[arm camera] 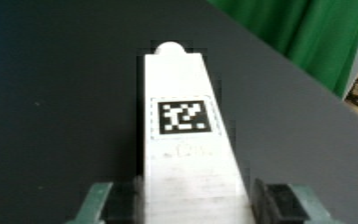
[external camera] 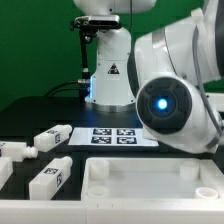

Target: Assemble desk

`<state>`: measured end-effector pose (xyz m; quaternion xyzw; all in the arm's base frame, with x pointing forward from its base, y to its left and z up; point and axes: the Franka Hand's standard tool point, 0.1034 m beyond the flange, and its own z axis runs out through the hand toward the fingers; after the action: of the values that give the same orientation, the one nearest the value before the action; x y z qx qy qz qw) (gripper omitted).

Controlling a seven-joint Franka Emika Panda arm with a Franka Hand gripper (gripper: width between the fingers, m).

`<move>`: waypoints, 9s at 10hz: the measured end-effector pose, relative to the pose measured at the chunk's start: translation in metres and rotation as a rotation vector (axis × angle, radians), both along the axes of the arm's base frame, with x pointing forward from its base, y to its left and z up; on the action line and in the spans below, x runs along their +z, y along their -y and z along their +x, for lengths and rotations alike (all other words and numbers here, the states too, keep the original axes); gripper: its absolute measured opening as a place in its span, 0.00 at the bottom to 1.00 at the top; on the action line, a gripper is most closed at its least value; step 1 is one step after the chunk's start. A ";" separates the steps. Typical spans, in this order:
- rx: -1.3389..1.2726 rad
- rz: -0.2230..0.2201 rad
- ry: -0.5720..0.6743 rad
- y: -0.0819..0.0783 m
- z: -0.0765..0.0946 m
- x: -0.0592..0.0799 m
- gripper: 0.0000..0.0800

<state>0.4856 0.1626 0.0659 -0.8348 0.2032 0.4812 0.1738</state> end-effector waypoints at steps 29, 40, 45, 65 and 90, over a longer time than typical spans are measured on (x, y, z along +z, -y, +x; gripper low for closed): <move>0.519 -0.219 1.388 0.062 0.145 0.115 0.36; 0.504 -0.215 1.345 0.042 0.134 0.089 0.36; 0.512 -0.217 1.340 0.053 0.134 0.080 0.36; 0.417 -0.180 1.075 0.042 0.162 0.070 0.81; 0.123 -0.348 0.947 0.044 0.146 0.055 0.81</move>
Offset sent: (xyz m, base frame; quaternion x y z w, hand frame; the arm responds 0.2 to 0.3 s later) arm 0.0000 0.0000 0.0000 0.0000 0.1938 0.0000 0.9810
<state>0.6316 0.1185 0.1211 -0.9884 0.1296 0.0181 0.0768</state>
